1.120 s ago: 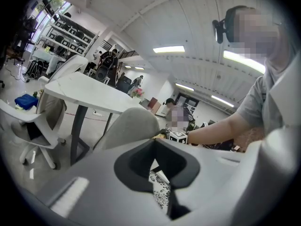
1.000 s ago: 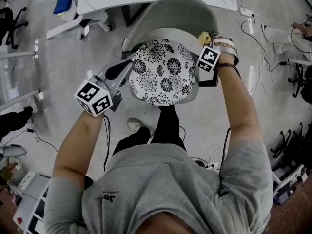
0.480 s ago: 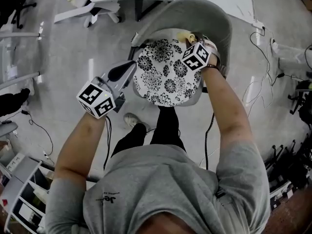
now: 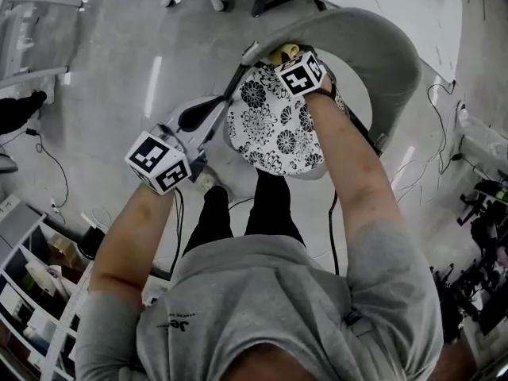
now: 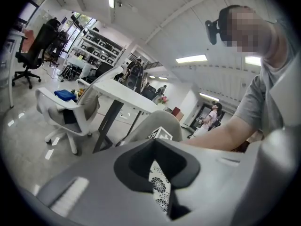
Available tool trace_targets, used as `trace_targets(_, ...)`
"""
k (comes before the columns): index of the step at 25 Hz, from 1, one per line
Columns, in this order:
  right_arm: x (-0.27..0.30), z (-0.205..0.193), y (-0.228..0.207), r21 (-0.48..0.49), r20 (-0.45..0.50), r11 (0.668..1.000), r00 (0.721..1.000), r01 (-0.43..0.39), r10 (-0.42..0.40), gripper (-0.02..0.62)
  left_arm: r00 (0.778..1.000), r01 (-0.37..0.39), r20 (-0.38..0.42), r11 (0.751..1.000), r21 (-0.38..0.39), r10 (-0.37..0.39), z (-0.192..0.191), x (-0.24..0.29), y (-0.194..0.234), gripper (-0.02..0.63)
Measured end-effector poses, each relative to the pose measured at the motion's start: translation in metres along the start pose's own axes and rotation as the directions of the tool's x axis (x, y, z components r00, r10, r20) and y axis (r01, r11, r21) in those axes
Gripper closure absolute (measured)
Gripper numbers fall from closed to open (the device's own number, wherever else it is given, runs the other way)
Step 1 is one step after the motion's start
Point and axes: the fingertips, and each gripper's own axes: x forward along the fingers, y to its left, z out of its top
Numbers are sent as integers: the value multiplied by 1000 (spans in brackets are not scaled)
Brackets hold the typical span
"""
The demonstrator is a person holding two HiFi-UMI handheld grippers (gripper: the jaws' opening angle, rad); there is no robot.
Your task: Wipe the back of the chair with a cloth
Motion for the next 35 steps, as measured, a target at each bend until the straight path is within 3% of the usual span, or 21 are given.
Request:
trace_targets(8, 6, -1, -31, 206, 64, 978, 997, 28, -42, 543, 999, -30, 14, 998, -46, 31, -12, 12, 13, 548)
trace_targets(13, 2, -27, -67, 367, 55, 929, 996, 44, -69, 543, 1000, -12, -4, 999, -31, 12, -4, 28, 11, 548)
trace_targets(20, -17, -71, -108, 594, 50, 800, 988, 87, -145, 542, 998, 37, -45, 999, 7, -36, 2, 49, -2, 548)
trace_targets(25, -39, -110, -135, 721, 33, 682, 977, 121, -209, 543, 995, 77, -71, 997, 22, -75, -4, 64, -9, 548)
trace_targets(31, -67, -156, -154, 825, -1, 542, 960, 160, -282, 543, 986, 135, -110, 990, 44, -129, -6, 73, -22, 548)
trace_targets(35, -82, -184, -156, 861, -34, 470, 945, 194, -326, 543, 979, 165, -130, 984, 66, -155, -8, 72, -25, 548)
